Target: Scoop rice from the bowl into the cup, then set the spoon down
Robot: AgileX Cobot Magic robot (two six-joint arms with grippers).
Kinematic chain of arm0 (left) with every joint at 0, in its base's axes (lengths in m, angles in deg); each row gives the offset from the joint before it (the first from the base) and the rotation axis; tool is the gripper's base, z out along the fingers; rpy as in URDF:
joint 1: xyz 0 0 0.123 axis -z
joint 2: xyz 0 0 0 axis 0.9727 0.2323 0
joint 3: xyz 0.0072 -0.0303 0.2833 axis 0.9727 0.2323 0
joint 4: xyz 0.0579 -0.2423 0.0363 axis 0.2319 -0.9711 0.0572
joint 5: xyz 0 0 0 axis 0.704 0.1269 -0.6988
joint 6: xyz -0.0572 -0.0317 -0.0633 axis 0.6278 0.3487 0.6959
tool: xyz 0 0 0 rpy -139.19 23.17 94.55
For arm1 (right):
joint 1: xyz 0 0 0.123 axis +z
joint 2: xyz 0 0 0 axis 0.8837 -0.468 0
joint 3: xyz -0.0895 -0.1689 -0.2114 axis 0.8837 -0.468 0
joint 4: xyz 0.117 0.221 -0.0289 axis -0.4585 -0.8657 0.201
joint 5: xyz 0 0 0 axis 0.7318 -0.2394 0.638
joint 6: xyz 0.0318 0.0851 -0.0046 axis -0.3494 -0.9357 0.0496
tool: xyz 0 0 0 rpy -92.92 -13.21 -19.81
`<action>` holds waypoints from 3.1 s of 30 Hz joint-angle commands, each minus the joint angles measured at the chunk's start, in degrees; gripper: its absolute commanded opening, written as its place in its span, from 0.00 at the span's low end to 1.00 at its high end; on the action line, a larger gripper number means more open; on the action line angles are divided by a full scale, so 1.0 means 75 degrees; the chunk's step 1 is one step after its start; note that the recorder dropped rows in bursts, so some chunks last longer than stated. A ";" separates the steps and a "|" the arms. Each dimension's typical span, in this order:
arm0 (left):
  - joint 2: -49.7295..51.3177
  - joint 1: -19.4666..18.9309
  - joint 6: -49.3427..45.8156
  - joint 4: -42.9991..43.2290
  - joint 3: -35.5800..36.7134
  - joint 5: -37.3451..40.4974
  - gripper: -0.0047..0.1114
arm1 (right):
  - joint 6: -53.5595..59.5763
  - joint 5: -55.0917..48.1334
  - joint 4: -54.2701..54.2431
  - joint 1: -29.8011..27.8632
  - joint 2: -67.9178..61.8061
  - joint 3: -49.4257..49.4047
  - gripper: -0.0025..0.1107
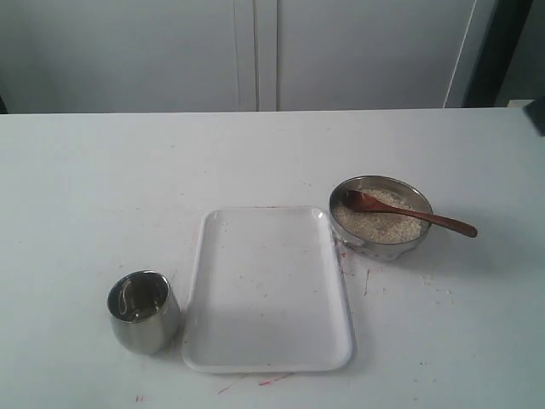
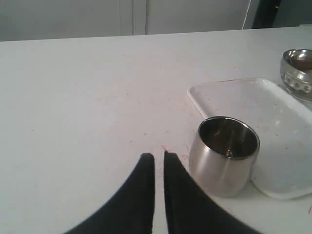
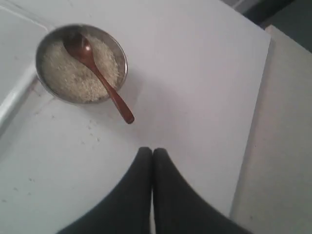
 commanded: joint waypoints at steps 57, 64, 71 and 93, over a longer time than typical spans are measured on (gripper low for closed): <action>0.0005 0.0022 0.0014 -0.0050 -0.0054 -0.0025 0.16 | 0.7031 0.2412 -0.2424 -0.2159 -0.3162 -0.1539 0.54; 0.0005 0.0022 0.0014 -0.0050 -0.0054 -0.0025 0.16 | 0.7031 0.2784 -0.2440 -0.2159 -0.3500 -0.1539 0.53; 0.0005 0.0022 0.0014 -0.0050 -0.0054 -0.0025 0.16 | 0.7031 0.3000 -0.2454 -0.2159 -0.3917 -0.1539 0.53; 0.0005 0.0022 0.0014 -0.0050 -0.0054 -0.0025 0.16 | 0.7031 0.3943 -0.2454 -0.2159 -0.4884 -0.1539 0.46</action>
